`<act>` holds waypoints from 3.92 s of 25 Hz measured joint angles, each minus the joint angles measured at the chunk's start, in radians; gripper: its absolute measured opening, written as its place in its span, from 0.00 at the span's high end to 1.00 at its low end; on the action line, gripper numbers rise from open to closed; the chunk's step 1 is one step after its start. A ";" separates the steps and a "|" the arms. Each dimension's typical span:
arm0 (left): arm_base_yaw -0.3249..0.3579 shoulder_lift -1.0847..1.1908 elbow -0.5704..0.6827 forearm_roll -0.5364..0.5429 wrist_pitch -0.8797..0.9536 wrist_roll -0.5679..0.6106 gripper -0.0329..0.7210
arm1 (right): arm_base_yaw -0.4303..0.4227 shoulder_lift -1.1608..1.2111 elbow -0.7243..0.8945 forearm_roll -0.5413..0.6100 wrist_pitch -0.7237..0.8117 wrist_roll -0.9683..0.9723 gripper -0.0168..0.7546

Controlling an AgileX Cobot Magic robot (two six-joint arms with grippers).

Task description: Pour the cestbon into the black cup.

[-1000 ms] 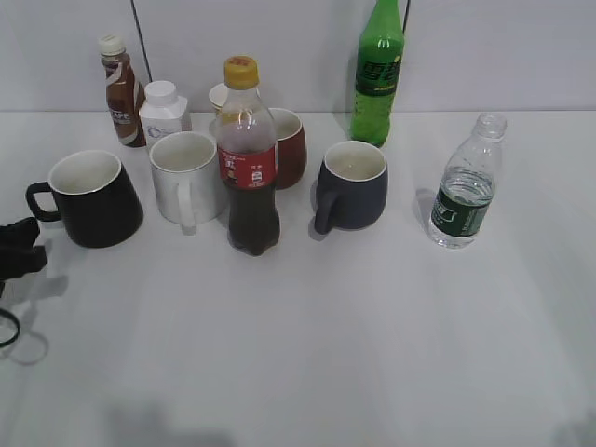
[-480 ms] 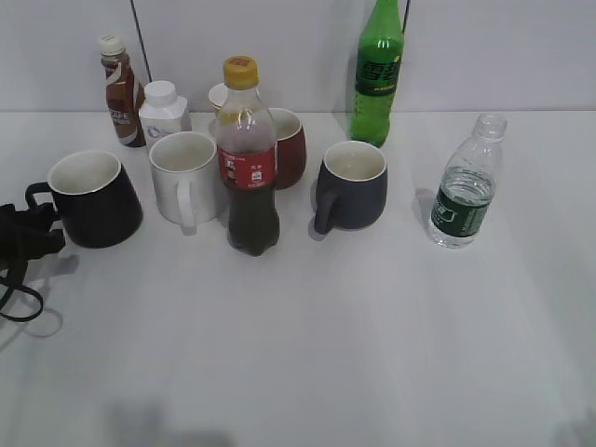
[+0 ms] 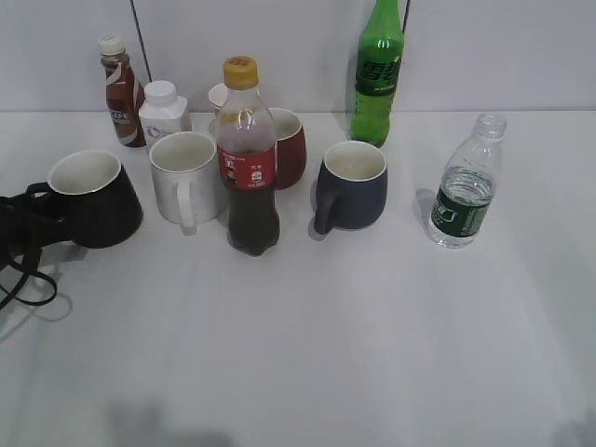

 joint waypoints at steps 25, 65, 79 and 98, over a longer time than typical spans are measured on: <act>0.010 -0.241 0.144 0.073 0.055 0.021 0.89 | 0.000 0.929 0.035 -0.011 -1.441 0.007 0.26; -0.079 -0.424 0.195 0.135 0.195 0.076 0.89 | 0.000 2.092 -0.106 -0.310 -2.183 0.108 0.35; -0.505 -0.464 0.104 -0.027 0.508 0.103 0.89 | 0.414 1.628 -0.102 0.129 -1.638 -0.495 0.35; -0.715 -0.464 0.056 -0.047 0.568 0.103 0.89 | 0.628 1.589 -0.102 0.434 -1.536 -1.433 0.35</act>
